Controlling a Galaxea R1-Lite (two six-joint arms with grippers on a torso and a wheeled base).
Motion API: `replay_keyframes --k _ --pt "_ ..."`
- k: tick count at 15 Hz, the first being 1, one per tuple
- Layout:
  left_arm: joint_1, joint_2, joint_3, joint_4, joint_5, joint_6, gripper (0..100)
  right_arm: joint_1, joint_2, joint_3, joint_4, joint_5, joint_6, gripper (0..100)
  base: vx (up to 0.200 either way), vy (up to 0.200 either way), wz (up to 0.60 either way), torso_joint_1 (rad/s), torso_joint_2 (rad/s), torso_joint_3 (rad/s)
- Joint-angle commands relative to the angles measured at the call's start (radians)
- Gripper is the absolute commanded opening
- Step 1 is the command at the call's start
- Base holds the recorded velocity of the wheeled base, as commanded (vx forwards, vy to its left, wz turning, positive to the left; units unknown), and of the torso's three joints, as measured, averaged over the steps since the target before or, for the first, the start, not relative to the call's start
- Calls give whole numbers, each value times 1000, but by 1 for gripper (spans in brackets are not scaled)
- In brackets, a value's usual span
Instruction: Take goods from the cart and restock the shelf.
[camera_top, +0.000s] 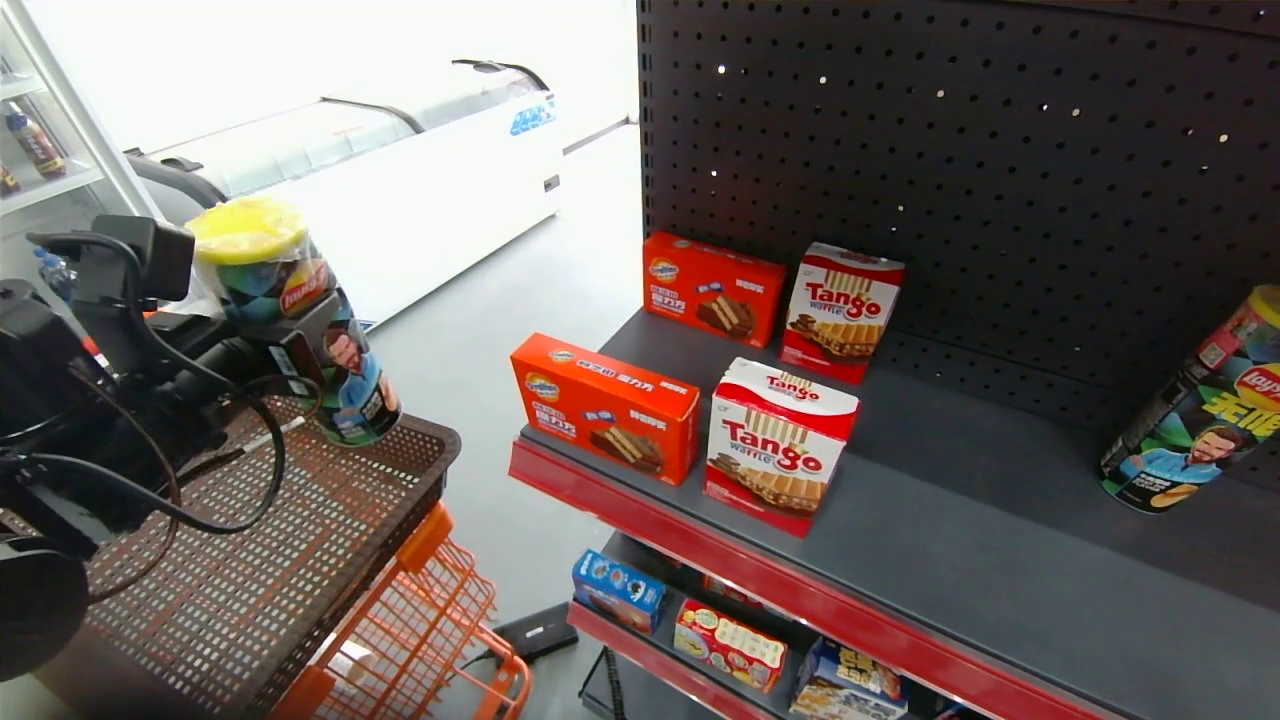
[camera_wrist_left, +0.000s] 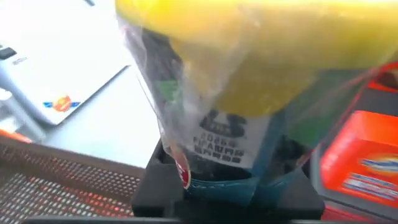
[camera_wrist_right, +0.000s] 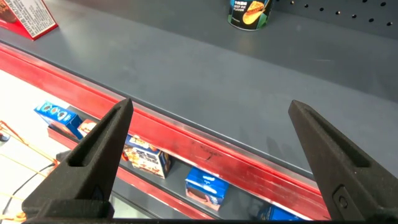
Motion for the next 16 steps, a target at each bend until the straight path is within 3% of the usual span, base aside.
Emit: replay_keyframes --k 1,3,4,6,10,12,14,16 --pt "-56 -205 46 133 -103 -2 0 0 0 0 0 0 0 100 0 0 0 0 0 0" --pt "-97 -270 86 226 -163 -2 0 0 1 0 0 0 0 100 0 0 0 0 0 0" --pt "-166 -323 112 288 -207 -5 0 0 1 0 0 0 0 100 0 0 0 0 0 0" --pt "-228 -342 101 331 -229 -5 0 0 1 0 0 0 0 100 0 0 0 0 0 0" --pt "-349 -336 115 332 -270 -4 0 0 1 0 0 0 0 100 0 0 0 0 0 0" --pt "-364 -328 124 329 -362 -7 0 0 1 0 0 0 0 100 0 0 0 0 0 0" --pt "-373 -323 152 325 -382 -2 0 0 1 0 0 0 0 100 0 0 0 0 0 0" --pt "-421 -329 159 332 -422 -8 0 0 0 0 0 0 0 100 0 0 0 0 0 0"
